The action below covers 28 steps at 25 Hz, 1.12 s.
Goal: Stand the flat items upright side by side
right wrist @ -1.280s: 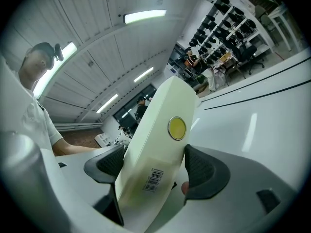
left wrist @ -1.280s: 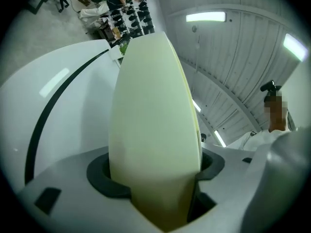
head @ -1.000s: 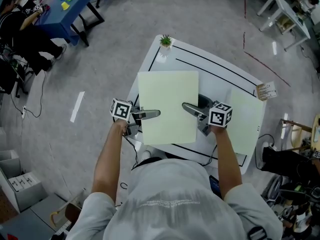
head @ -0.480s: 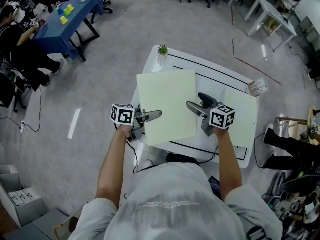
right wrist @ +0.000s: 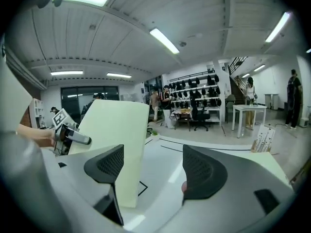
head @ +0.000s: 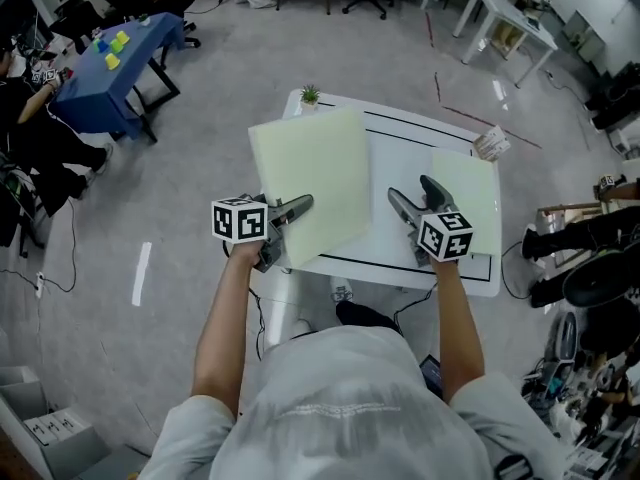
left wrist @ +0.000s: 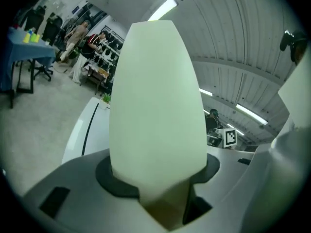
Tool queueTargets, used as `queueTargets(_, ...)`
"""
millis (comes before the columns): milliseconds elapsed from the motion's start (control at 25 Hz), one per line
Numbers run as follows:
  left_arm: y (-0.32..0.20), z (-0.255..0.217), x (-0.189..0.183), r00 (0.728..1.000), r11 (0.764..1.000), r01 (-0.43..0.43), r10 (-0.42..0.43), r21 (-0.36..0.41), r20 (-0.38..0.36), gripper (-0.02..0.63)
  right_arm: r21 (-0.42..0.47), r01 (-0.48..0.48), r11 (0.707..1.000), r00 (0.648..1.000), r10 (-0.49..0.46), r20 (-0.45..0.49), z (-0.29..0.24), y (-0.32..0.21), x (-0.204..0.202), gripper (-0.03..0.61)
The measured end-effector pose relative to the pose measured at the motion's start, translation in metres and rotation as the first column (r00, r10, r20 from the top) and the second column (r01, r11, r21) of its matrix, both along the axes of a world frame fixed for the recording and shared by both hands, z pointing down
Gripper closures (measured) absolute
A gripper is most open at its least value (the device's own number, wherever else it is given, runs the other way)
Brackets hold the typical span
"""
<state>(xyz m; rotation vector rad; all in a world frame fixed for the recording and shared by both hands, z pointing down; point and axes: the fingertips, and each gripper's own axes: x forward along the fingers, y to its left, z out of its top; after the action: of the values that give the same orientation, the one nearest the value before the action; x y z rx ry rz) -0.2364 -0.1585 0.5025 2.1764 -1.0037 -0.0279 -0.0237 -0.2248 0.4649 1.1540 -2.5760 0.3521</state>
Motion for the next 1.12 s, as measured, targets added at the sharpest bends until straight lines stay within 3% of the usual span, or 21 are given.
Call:
queueTargets(320,0.021,-0.030,-0.001,0.971,0.977,0.111,-0.146,0.184,0.191,0.350,0.101,-0.082,0.991,0.997,0.081,0.016,-0.046,0.082,0.021,0.195)
queueTargets(680,0.012,-0.033,0.049,0.921,0.946,0.089,-0.198,0.312,0.335,0.350,0.156,-0.145,0.977,0.989,0.142,0.033,-0.070,0.101,0.066,0.213)
queueTargets(840,-0.004,-0.027,0.065,0.882,0.927,0.129,-0.270,0.353,0.386,0.348,0.164,-0.141,0.976,0.990,0.136,0.038,-0.068,0.091,0.089,0.243)
queueTargets(1000,-0.022,-0.014,0.078,0.813,0.890,0.226,-0.396,0.397,0.426,0.347,0.150,-0.102,0.983,0.995,0.098,0.034,-0.058,0.076,0.116,0.296)
queueTargets(1120,-0.031,-0.009,0.089,0.776,0.863,0.284,-0.463,0.419,0.428,0.345,0.140,-0.064,0.988,0.998,0.061,0.023,-0.053,0.060,0.133,0.320)
